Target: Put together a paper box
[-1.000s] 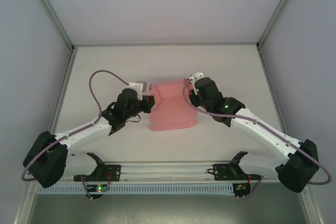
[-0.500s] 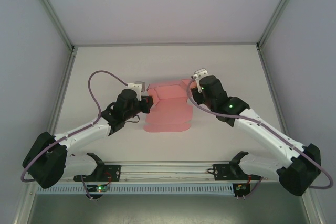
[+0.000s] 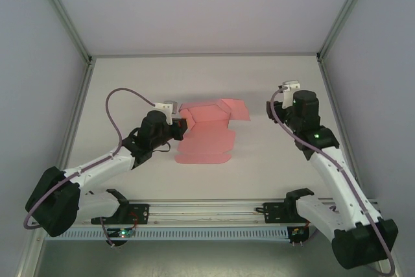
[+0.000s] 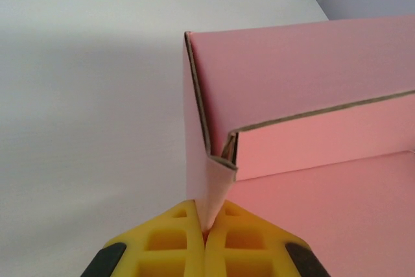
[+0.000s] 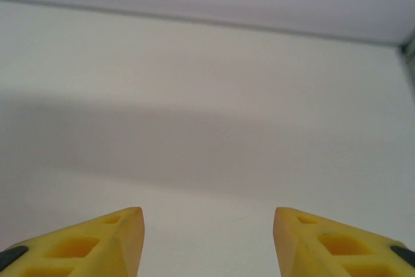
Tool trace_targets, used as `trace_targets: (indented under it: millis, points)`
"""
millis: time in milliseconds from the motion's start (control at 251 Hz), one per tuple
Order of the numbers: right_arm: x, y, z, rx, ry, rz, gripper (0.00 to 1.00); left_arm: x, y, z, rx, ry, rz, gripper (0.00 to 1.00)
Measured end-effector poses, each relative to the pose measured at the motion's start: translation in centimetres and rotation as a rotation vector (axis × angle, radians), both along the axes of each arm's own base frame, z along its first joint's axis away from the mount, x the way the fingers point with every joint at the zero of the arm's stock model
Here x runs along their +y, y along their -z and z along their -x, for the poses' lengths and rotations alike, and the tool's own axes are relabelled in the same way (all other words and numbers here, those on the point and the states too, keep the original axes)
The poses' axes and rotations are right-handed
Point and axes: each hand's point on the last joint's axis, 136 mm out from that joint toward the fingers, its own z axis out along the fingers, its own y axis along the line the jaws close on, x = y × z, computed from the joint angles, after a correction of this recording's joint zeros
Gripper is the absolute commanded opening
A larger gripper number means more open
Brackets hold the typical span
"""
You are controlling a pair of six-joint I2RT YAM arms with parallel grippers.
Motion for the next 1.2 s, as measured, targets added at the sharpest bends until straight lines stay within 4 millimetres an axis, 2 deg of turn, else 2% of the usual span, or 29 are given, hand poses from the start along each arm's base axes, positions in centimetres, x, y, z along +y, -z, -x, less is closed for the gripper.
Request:
trace_targets:
  millis: [92,196,347,515,710,938,1201]
  points:
    - [2.6,2.2,0.0,0.068,-0.129,-0.054,0.61,0.0,0.0,0.0,-0.001,0.001,0.001,0.00]
    - [5.3,3.1,0.4,0.103,-0.255,-0.116,0.62,0.0,-0.1,0.0,0.000,0.003,0.002,0.00]
    - [8.4,1.9,1.3,0.072,-0.401,-0.177,0.62,0.0,0.0,0.0,0.002,0.003,0.001,0.00]
    - [10.9,0.8,2.8,0.050,-0.529,-0.214,0.62,-0.1,0.9,-0.1,0.024,0.003,-0.013,0.00]
    - [13.0,0.8,4.7,0.061,-0.655,-0.229,0.61,-0.2,1.5,-0.1,0.038,0.005,-0.021,0.00]
    - [15.3,2.5,6.4,0.123,-0.776,-0.206,0.61,-0.1,1.6,0.0,0.041,0.007,-0.026,0.00]
    - [16.0,2.9,7.1,0.136,-0.815,-0.175,0.62,-0.1,2.0,0.0,0.047,0.011,-0.040,0.00]
